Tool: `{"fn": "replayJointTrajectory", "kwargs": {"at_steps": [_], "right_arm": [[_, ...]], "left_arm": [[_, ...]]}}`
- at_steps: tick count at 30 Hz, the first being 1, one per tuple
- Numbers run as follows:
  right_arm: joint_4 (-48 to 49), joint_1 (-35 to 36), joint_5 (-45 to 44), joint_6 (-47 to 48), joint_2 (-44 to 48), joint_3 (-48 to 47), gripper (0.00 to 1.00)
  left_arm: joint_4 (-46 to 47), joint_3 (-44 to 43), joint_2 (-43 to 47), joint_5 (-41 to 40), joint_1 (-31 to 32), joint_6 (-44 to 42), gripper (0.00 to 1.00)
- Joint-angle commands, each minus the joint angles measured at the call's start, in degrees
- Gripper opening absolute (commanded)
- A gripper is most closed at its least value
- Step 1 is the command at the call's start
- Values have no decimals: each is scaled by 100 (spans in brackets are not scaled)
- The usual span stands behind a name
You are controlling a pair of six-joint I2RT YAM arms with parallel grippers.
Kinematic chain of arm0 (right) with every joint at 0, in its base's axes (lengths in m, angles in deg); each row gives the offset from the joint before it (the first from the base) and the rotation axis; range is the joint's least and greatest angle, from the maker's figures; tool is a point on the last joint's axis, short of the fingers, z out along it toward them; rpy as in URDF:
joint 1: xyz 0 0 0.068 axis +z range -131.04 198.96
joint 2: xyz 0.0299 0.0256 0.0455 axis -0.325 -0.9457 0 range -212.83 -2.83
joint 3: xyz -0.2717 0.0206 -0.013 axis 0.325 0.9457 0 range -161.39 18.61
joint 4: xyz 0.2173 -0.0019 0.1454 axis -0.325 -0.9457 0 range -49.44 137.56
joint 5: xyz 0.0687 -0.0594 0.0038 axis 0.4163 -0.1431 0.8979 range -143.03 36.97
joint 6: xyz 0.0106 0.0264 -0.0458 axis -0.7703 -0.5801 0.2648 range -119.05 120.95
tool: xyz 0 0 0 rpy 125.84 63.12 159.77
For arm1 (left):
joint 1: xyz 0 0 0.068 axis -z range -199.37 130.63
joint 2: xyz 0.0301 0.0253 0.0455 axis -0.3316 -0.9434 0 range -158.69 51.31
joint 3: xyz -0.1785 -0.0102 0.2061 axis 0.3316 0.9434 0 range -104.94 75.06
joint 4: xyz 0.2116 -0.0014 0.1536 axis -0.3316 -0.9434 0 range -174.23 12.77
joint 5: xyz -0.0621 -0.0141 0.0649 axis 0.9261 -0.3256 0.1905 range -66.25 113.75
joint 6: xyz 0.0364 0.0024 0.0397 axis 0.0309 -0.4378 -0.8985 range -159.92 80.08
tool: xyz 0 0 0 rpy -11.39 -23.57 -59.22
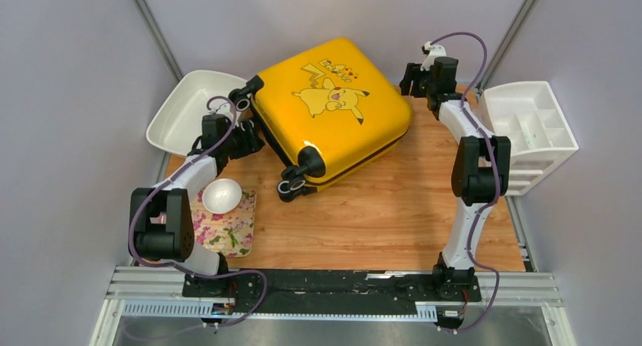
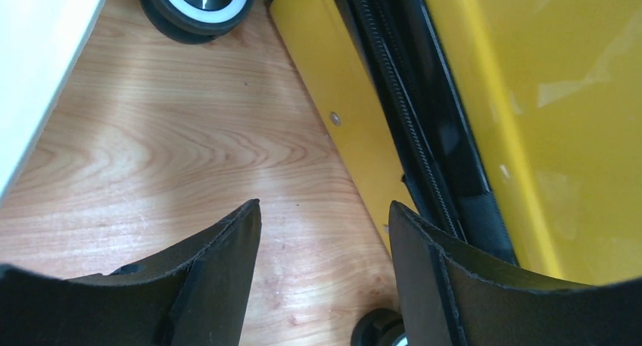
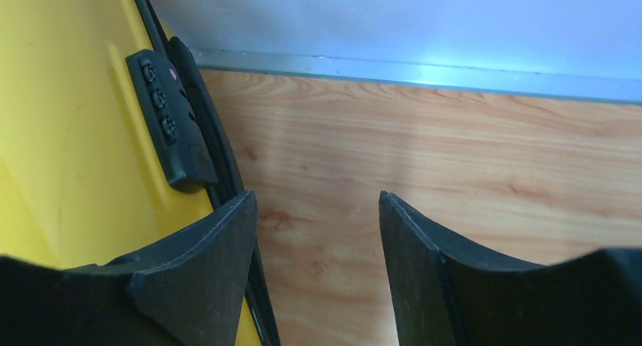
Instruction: Open, take out, and arrange the luggage
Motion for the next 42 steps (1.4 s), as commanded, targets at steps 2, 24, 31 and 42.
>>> {"fn": "replayJointTrajectory", "kwargs": {"at_steps": [2,24,31,42], "right_arm": [[-21,167,2007,-224,-605,-133,63],[-1945,202,3276,171,2109,3162,57],[-2121,184,2355,269,2858,3691,60],[-3333,-440,2696,916,4227,3111,73]], "left_arm": [[220,-474,-414,107,79,-158,72],[221,-2461,-2462,1593,1529,-1424,69],[45,-3077,-2710,1672,1521,-1477,71],[-2010,-3894,-1357,3319,-402,-2450,82]]}}
